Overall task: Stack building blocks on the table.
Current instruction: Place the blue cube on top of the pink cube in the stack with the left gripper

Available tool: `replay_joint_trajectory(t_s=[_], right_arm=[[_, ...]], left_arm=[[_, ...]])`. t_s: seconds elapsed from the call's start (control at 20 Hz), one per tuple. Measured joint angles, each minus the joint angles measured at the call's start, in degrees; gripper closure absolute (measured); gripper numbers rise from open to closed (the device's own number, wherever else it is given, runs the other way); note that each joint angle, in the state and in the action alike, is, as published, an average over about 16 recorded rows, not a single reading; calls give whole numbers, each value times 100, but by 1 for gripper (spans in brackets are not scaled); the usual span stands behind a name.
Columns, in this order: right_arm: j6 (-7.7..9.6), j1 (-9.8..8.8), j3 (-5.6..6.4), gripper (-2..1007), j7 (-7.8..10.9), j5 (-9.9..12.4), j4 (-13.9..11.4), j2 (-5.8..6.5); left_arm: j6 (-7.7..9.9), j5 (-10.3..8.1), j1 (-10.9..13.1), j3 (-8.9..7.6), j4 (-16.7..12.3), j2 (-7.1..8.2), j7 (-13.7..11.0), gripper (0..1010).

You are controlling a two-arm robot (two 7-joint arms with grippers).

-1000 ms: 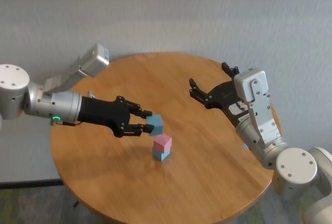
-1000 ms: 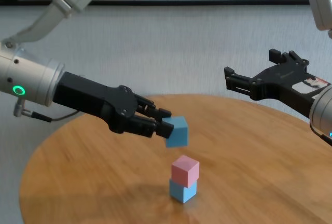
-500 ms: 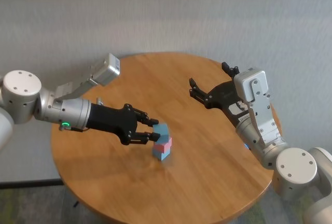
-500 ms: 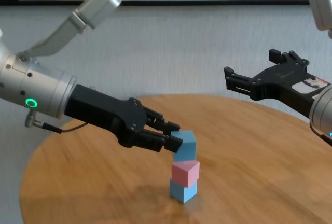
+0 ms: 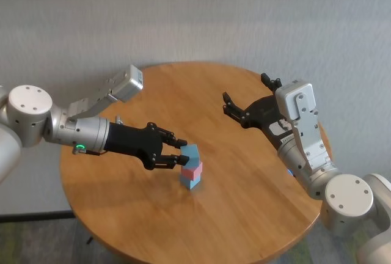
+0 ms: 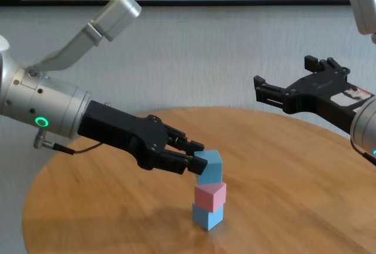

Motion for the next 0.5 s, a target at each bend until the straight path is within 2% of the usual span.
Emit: replay_joint_trajectory(t_s=[0.5], right_arm=[[0, 0, 0, 0, 0, 0, 0, 0]], left_arm=[[-131, 30, -150, 97, 393, -164, -28, 616]])
